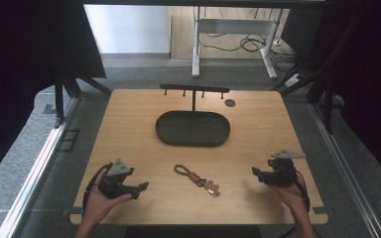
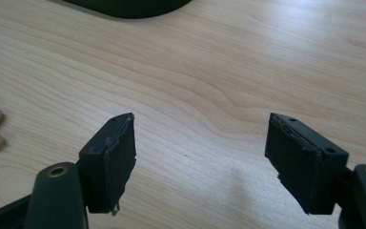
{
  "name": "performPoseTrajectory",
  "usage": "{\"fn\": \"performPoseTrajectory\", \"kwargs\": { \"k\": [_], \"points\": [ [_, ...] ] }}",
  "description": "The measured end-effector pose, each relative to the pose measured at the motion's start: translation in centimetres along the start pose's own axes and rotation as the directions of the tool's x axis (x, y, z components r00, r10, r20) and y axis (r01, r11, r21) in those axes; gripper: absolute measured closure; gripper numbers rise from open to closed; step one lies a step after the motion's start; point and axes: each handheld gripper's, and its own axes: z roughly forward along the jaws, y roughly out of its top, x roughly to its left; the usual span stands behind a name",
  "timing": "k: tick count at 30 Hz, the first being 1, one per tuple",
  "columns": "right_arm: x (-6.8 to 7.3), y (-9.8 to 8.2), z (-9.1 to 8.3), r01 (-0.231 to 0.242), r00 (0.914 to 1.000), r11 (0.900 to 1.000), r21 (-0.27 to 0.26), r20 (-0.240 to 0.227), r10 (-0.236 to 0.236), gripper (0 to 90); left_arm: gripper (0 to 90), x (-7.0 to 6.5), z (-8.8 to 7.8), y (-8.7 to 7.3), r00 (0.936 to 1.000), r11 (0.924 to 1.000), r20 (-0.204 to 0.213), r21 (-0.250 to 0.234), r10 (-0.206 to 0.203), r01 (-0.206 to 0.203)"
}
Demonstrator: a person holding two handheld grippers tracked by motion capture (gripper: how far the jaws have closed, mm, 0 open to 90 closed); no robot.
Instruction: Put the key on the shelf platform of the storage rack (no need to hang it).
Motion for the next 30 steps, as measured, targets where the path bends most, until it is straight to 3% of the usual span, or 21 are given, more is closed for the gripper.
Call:
{"fn": "performPoseTrajectory", "kwargs": {
  "k": [12, 16, 21, 24, 30],
  "points": [
    [2.1, 2.5, -1.8, 0.075, 0.9966, 0.997, 0.02, -0.035, -0.075, 30.1, 23.1, -0.9, 1.2, 0.4, 0.9993, 0.9994, 0.024, 0.02, 0.029, -0.03],
    [3.3, 3.6, -1.7, 0.122, 0.9915, 0.991, 0.054, -0.053, -0.119, 31.8, 23.1, -0.9, 1.2, 0.4, 0.9991, 0.9993, 0.027, 0.018, 0.032, -0.032],
    [4.1, 4.5, -1.7, 0.146, 0.9887, 0.985, 0.095, -0.047, -0.142, 34.2, 23.1, -0.9, 0.9, 0.4, 0.9993, 0.9996, 0.025, 0.009, 0.027, -0.027],
    [4.6, 5.2, -1.2, 0.167, 0.9847, 0.979, 0.114, -0.069, -0.16, 35.7, 23.1, -1.0, 0.8, 0.4, 0.9994, 0.9996, 0.021, 0.009, 0.029, -0.029],
    [5.4, 5.7, -0.6, 0.198, 0.9781, 0.973, 0.121, -0.09, -0.188, 36.5, 23.1, -0.9, 0.9, 0.4, 0.9994, 0.9994, 0.021, 0.016, 0.029, -0.029]
  ]
}}
